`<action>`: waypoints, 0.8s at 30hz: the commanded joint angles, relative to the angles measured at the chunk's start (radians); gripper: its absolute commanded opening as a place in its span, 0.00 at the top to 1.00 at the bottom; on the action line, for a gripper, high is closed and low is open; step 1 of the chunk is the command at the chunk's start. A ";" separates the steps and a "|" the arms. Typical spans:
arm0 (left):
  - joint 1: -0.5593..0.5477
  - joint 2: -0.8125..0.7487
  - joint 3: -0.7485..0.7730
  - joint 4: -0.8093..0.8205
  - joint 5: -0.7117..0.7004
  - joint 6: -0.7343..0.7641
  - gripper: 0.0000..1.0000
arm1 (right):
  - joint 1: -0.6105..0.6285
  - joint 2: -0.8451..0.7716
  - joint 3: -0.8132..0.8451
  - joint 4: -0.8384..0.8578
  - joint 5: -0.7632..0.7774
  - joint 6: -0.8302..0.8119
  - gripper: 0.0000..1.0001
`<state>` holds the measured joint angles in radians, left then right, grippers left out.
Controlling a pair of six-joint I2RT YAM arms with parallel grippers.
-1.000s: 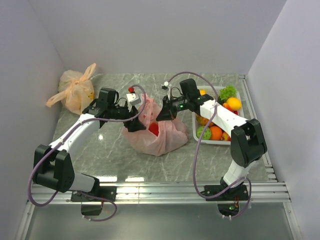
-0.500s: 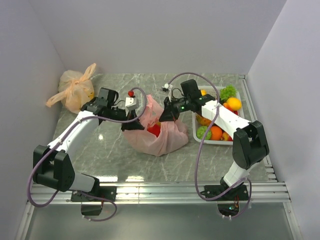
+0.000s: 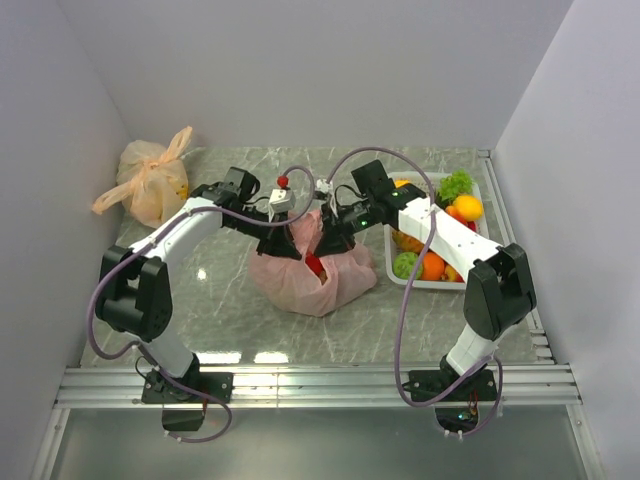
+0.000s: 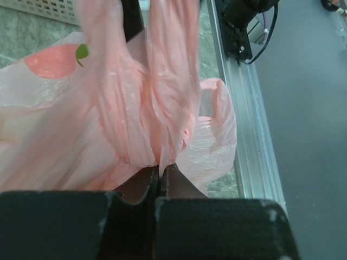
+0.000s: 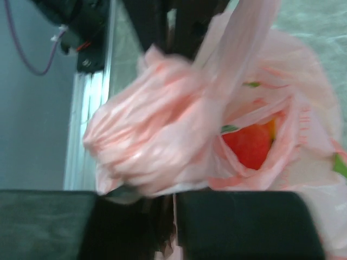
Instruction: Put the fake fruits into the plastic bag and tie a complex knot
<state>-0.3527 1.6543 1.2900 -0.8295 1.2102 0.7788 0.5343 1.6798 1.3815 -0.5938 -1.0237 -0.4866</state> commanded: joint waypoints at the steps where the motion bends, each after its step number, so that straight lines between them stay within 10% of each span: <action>1: -0.003 -0.017 0.028 0.041 0.040 -0.023 1.00 | 0.004 -0.025 0.071 -0.182 -0.079 -0.219 0.72; 5: -0.006 -0.025 0.009 0.078 0.035 -0.047 1.00 | 0.003 0.024 0.125 -0.270 -0.099 -0.264 0.33; 14: -0.060 -0.034 -0.009 0.110 0.011 -0.068 0.98 | 0.010 0.017 0.077 0.037 -0.075 0.081 0.33; 19: -0.074 -0.031 -0.001 0.145 0.000 -0.095 0.97 | 0.013 0.054 0.094 0.019 -0.091 0.106 0.61; 22: -0.068 -0.056 -0.009 0.116 -0.020 -0.076 0.90 | 0.004 0.046 0.077 0.017 -0.078 0.102 1.00; 24: -0.037 -0.085 -0.032 0.136 -0.011 -0.101 0.77 | -0.010 0.032 0.054 0.037 -0.075 0.111 1.00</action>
<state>-0.4126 1.6447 1.2762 -0.7204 1.1797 0.6960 0.5365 1.7210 1.4544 -0.6003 -1.0893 -0.3965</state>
